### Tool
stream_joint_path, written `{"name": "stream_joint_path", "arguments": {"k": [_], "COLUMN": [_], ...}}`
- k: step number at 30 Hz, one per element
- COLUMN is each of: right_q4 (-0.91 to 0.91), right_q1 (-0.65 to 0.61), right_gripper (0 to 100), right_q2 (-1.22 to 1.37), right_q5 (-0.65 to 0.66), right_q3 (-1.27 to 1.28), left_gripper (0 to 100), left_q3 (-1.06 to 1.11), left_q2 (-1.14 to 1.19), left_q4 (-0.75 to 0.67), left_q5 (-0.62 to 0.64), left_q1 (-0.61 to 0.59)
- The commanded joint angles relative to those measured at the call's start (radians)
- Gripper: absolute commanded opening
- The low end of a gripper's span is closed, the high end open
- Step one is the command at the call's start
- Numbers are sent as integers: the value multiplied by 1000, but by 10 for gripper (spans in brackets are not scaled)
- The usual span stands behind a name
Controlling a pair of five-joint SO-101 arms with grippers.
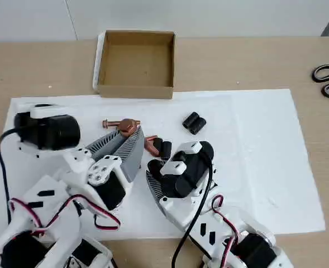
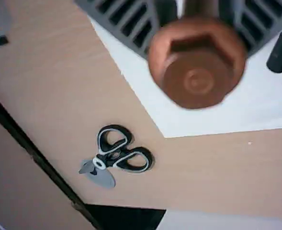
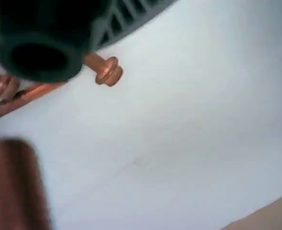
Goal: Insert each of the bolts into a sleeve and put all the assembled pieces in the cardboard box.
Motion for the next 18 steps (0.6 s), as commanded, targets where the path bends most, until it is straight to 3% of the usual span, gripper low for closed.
{"name": "stream_joint_path", "arguments": {"k": [1, 18], "right_q4": [-24, -64], "right_q1": [13, 45], "right_gripper": [4, 4], "right_q2": [-7, -7], "right_q5": [11, 80], "right_q3": [-6, -14], "left_gripper": [5, 5], "left_q3": [-41, 51], "left_q2": [-2, -3], "left_q4": [15, 12], "left_q5": [-2, -2], "left_q1": [5, 6]}}
